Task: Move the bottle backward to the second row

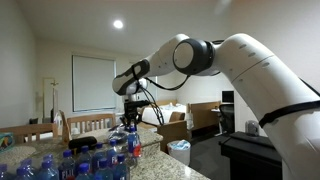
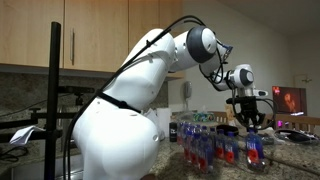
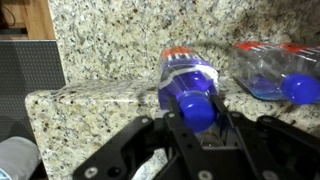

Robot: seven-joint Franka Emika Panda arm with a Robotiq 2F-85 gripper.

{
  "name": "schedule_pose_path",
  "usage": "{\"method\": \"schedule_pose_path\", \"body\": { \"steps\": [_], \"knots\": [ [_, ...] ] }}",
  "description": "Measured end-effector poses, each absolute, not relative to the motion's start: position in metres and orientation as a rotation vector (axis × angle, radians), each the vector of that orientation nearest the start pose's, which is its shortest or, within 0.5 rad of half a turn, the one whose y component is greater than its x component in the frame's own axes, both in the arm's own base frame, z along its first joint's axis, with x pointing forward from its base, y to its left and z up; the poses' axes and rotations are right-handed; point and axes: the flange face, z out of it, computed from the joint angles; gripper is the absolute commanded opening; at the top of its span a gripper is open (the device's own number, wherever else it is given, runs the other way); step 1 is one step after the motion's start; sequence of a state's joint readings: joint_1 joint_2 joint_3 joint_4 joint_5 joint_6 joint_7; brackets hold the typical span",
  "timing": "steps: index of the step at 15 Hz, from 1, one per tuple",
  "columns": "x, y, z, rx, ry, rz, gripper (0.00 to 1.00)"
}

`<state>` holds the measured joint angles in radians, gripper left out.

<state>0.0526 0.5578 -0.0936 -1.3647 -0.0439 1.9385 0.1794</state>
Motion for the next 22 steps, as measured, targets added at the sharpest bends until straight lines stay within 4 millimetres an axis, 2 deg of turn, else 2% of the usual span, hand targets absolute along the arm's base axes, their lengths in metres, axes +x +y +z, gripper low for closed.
{"method": "schedule_pose_path", "body": {
  "steps": [4,9,18,22],
  "knots": [
    [0.696,-0.026,0.401,-3.269,0.278,-0.060,0.10],
    [0.657,-0.030,0.407,-3.299,0.250,-0.025,0.10],
    [0.601,-0.019,0.374,-3.255,0.200,-0.111,0.10],
    [0.579,-0.015,0.372,-3.250,0.184,-0.115,0.10]
  ]
}}
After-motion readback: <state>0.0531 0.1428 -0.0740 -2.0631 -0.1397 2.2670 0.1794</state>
